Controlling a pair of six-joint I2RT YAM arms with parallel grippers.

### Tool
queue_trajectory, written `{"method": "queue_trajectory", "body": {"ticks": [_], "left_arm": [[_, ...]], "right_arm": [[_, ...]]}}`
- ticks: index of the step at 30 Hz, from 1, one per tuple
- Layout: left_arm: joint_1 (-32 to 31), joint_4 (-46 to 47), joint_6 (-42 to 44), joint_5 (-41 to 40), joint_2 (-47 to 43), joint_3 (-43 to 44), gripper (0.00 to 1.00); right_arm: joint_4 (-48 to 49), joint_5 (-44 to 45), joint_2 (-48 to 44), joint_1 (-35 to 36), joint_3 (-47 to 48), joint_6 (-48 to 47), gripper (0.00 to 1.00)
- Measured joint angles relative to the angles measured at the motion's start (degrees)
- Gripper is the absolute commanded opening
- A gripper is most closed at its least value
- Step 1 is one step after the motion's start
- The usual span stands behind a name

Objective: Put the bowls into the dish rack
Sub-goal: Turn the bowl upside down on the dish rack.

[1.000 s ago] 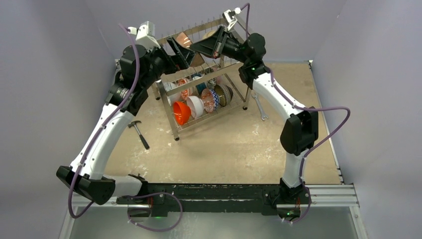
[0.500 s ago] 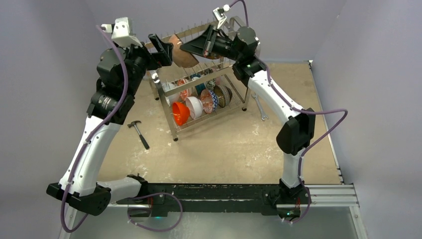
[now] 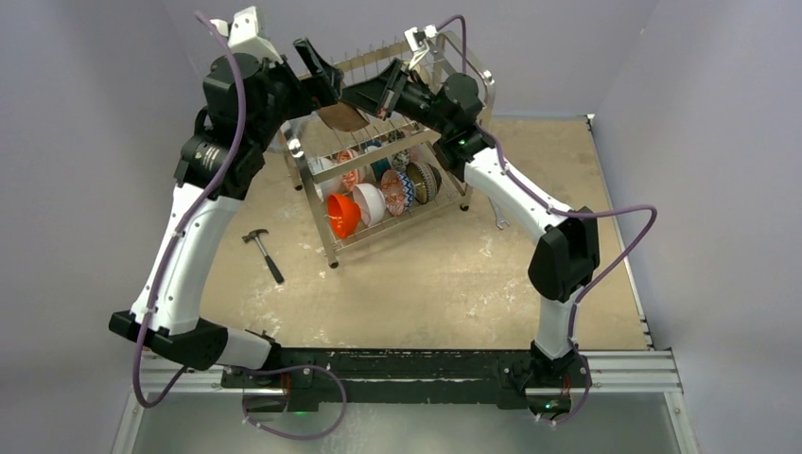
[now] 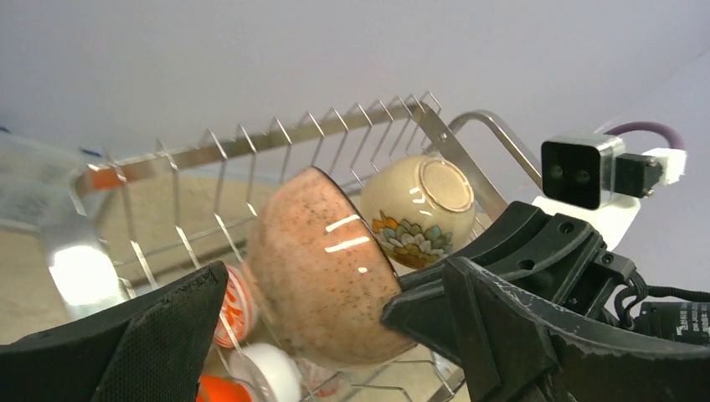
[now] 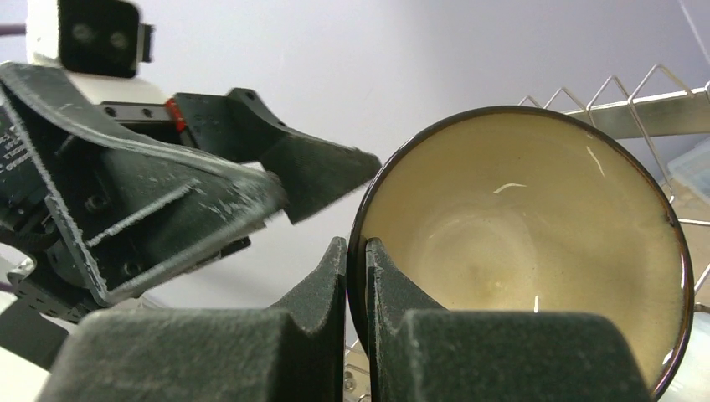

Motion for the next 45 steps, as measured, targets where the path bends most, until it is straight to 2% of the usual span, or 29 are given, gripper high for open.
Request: {"method": "queue_trajectory", "body": {"ticks": [9, 17, 28, 38, 42, 45], "left_arm": [[0.9, -4.7, -14.4, 5.1, 4.8, 2.3, 0.98], [3.7, -2.1, -22.7, 8.5, 4.3, 0.8, 0.99], [4.0, -4.2, -25.8, 9.6, 8.5, 3.4, 0.99], [4.0, -4.3, -26.8, 13.6, 11.1, 3.3, 0.99], [4.4, -4.1, -28.5, 15.6, 11.6, 3.0, 0.9], [4.6, -3.6, -29.8, 16.6, 11.7, 2.3, 0.78]], "right_arm": [[-2.2, 0.0, -0.7, 0.4, 0.2, -8.2, 0.0], [-5.7, -0.3, -1.0, 0.8, 1.5, -13.9, 0.0], [-11.3, 1.8, -3.8, 0.7, 1.4, -19.5, 0.0], [-11.7, 2.6, -3.8, 0.6, 1.8, -22.9, 0.0], [-11.7, 2.6, -3.8, 0.5, 1.8, -23.8, 0.0], [-11.8, 2.5, -3.8, 0.5, 1.8, -24.5, 0.0]]}}
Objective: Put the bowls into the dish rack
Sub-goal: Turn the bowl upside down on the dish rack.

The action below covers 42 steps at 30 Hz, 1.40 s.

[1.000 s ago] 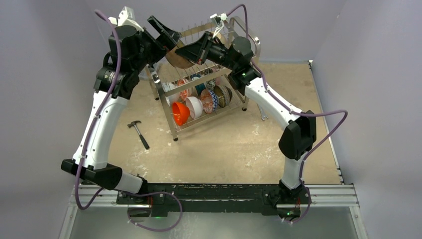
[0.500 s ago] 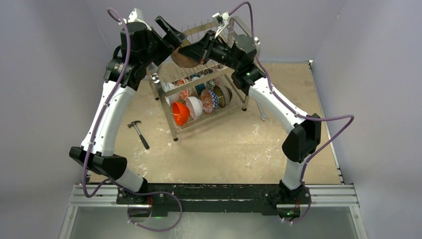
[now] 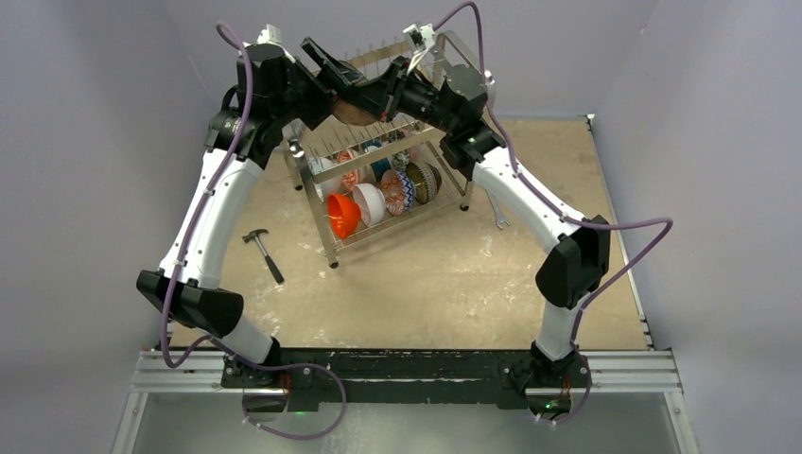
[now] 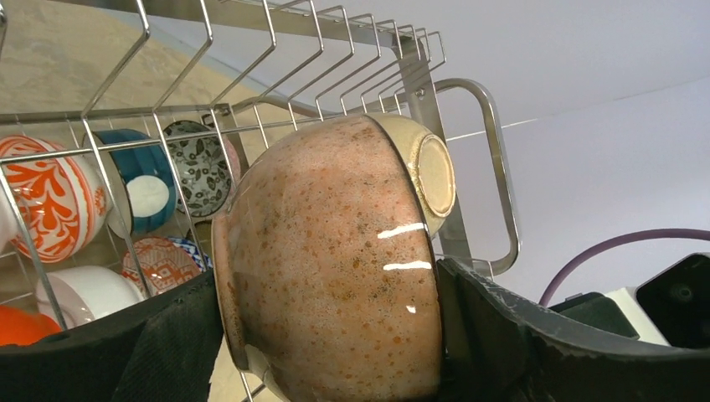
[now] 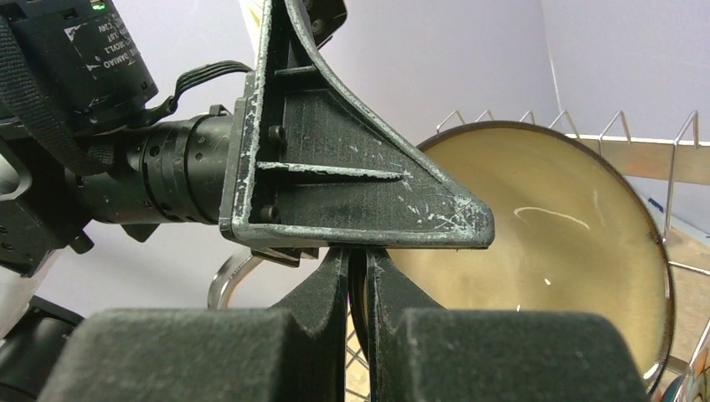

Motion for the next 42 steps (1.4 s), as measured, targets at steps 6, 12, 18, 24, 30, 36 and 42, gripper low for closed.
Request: {"method": "queue_trajectory", "body": {"ticks": [6, 12, 18, 24, 30, 36, 42], "left_arm": [[0.7, 4.6, -3.3, 1.2, -1.0, -4.8, 0.5], [1.2, 9.5, -3.4, 2.4, -3.1, -9.2, 0.37], [1.6, 9.5, -2.8, 3.1, -3.6, -9.6, 0.32], [1.7, 8.3, 0.5, 0.8, -3.6, -8.5, 0.25], [1.7, 2.7, 9.3, -5.0, -2.7, -3.0, 0.17], [1.3, -1.9, 18.6, -8.2, -0.4, 2.6, 0.09], [-0.3, -5.5, 27.5, -12.4, 1.8, 8.0, 0.0]], "right_arm": [[0.5, -0.1, 0.0, -0.1, -1.4, -0.5, 0.0], [5.3, -0.2, -1.4, 0.0, -5.5, -0.5, 0.19], [7.4, 0.4, -5.7, 0.3, -9.8, -0.2, 0.5], [9.3, 0.8, -13.1, 0.3, -12.6, -0.5, 0.59], [11.5, 0.8, -17.7, -1.4, -15.8, 0.2, 0.6], [10.8, 0.8, -18.5, -4.6, -19.8, 1.4, 0.61], [9.0, 0.9, -19.1, -6.3, -21.3, 2.3, 0.61]]}}
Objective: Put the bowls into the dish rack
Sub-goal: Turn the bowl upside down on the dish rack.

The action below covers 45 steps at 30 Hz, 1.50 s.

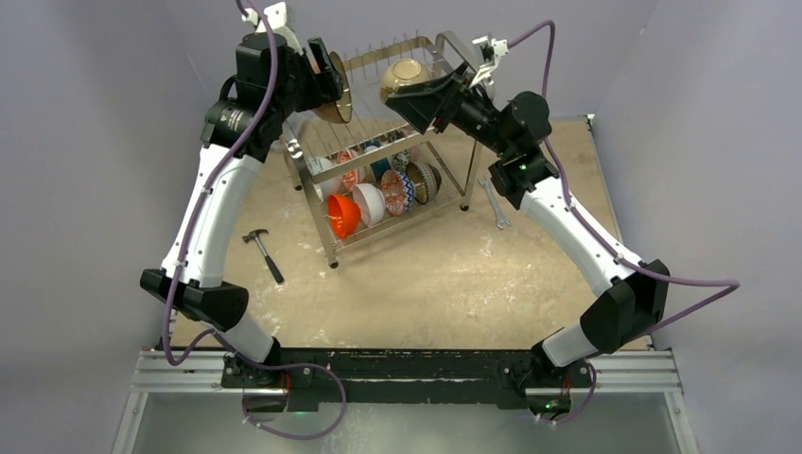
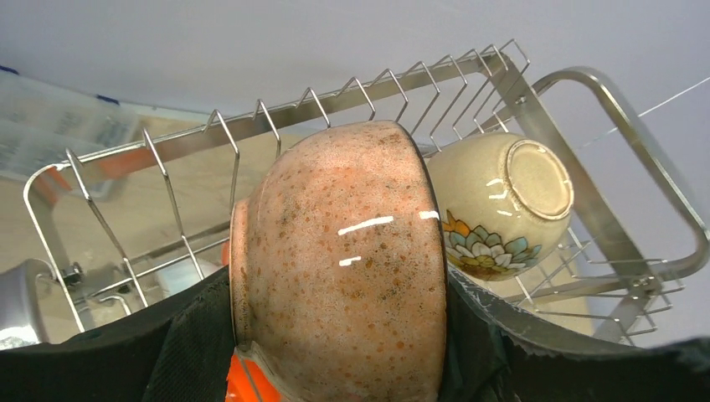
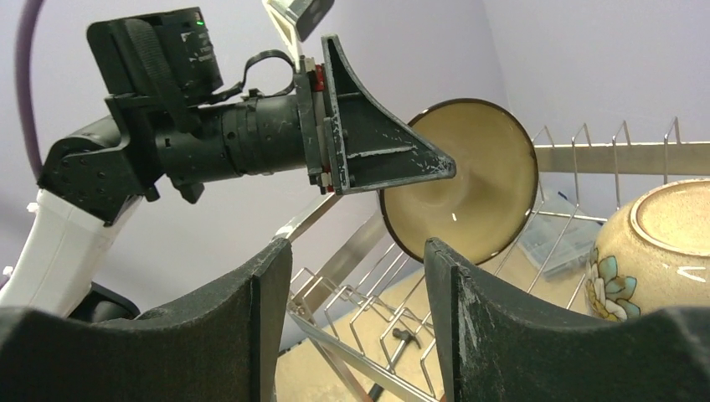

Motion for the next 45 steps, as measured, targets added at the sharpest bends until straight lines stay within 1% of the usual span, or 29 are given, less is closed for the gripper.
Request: {"method": "queue_trajectory", "body": {"ticks": [2, 6, 14, 19, 23, 24, 26, 28, 29, 30, 32, 33, 35, 38, 40, 42, 45], "left_arm": [[-1.2, -1.5, 2.9, -1.9, 0.7, 1.8, 0.0], [-3.5, -5.2, 9.3, -9.6, 1.1, 4.5, 0.0], [-9.9, -7.8, 18.4, -24.1, 1.2, 5.2, 0.0], [-16.3, -8.1, 24.5, -33.4, 1.6, 5.2, 0.0], [-21.9, -7.8, 29.0, -40.2, 3.7, 5.2, 0.0], [-23.1, -7.6, 30.4, -42.2, 4.4, 5.2, 0.05], [-25.0, -7.1, 32.5, -46.1, 5.7, 5.2, 0.2], [-26.3, -6.2, 34.0, -48.7, 6.7, 5.2, 0.37], [-26.8, -5.6, 34.9, -50.0, 7.1, 5.2, 0.5], [-27.4, -5.1, 35.6, -51.3, 7.7, 5.2, 0.61], [-28.6, -3.9, 37.2, -53.9, 8.6, 5.2, 0.78], [-29.0, -3.4, 37.8, -55.0, 9.0, 5.2, 0.83], [-29.7, -2.1, 39.7, -57.5, 9.3, 5.2, 0.89], [-30.8, -1.1, 42.0, -60.8, 9.3, 5.8, 0.95], [-31.5, 0.2, 42.1, -61.3, 9.3, 7.0, 0.97], [-32.4, 2.2, 41.6, -60.5, 9.4, 8.6, 0.98], [-33.2, 2.6, 40.7, -58.5, 9.4, 10.5, 0.99]], "right_arm": [[-0.5, 0.0, -0.5, -0.2, -0.4, 0.1, 0.62], [-1.1, 0.1, -1.3, -0.6, -0.9, 0.1, 0.62], [-3.5, 1.6, -4.3, -1.2, -2.2, -0.2, 0.63], [-4.2, 1.6, -4.6, -1.3, -2.2, -0.2, 0.63], [-4.9, 1.7, -4.6, -1.4, -2.4, -0.4, 0.63], [-5.1, 1.7, -4.7, -1.5, -2.6, -0.4, 0.63], [-5.5, 1.7, -4.7, -1.6, -3.0, -0.6, 0.63], [-6.2, 1.8, -4.7, -1.8, -3.2, -0.7, 0.63], [-6.4, 1.9, -4.7, -1.8, -3.2, -0.7, 0.63], [-6.6, 2.1, -4.7, -2.0, -3.2, -0.8, 0.63], [-6.9, 2.3, -4.8, -2.1, -3.2, -1.0, 0.64], [-7.0, 2.4, -4.8, -2.1, -3.2, -1.0, 0.64], [-7.2, 2.5, -4.8, -2.2, -3.2, -1.2, 0.64], [-7.7, 2.6, -4.9, -2.3, -3.2, -1.3, 0.64], [-8.3, 2.6, -5.2, -2.4, -3.2, -1.5, 0.64], [-8.7, 2.6, -5.5, -2.5, -3.2, -1.6, 0.64], [-8.2, 2.9, -6.2, -2.8, -3.2, -1.5, 0.65]]}}
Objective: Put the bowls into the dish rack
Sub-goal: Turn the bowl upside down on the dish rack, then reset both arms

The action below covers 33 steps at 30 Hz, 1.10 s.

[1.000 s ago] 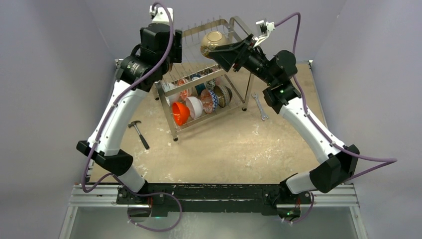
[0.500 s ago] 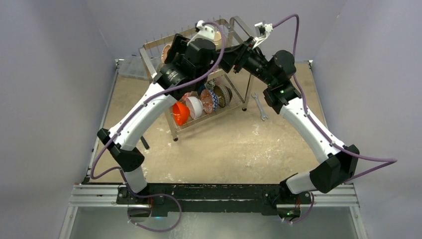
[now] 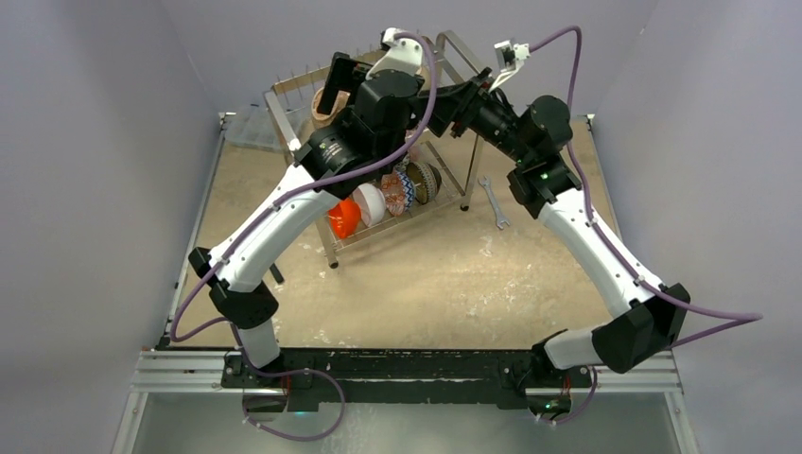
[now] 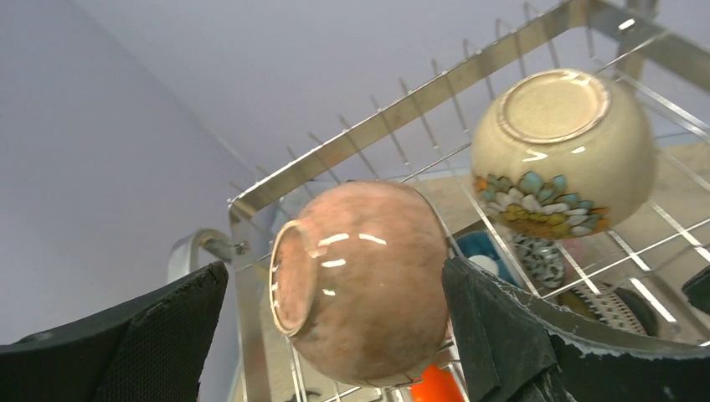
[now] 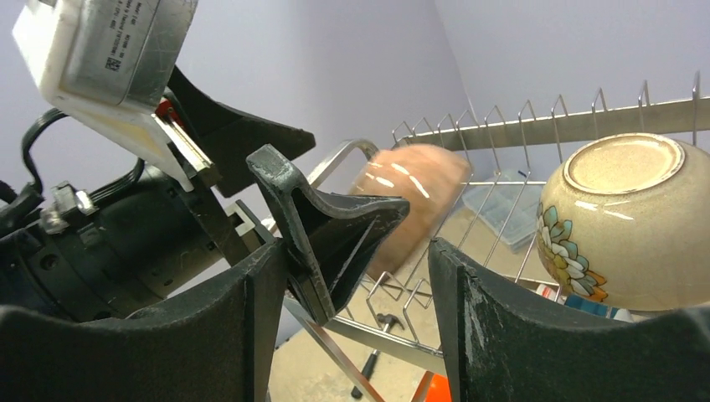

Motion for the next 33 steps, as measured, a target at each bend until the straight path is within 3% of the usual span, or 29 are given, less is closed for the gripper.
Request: {"method": "queue_trajectory", "body": {"ticks": [16, 21, 28, 33], "left_arm": [[1.7, -3.7, -11.3, 12.0, -0.4, 2.4, 0.99], [10.4, -7.2, -19.6, 19.9, -4.0, 0.2, 0.99], [19.6, -10.1, -26.5, 21.0, -17.6, -6.7, 0.99], [26.5, -11.7, -31.6, 19.4, -28.0, -16.8, 0.99]], "right_arm": [[-2.8, 1.4, -2.8, -1.1, 0.5, -2.1, 0.71], [-7.2, 1.4, -2.8, -3.7, 0.5, -3.6, 0.76], [-12.8, 0.6, -3.5, -14.4, 0.5, -3.8, 0.8], [-15.8, -0.1, -4.9, -24.0, -0.3, -3.6, 0.82]]}}
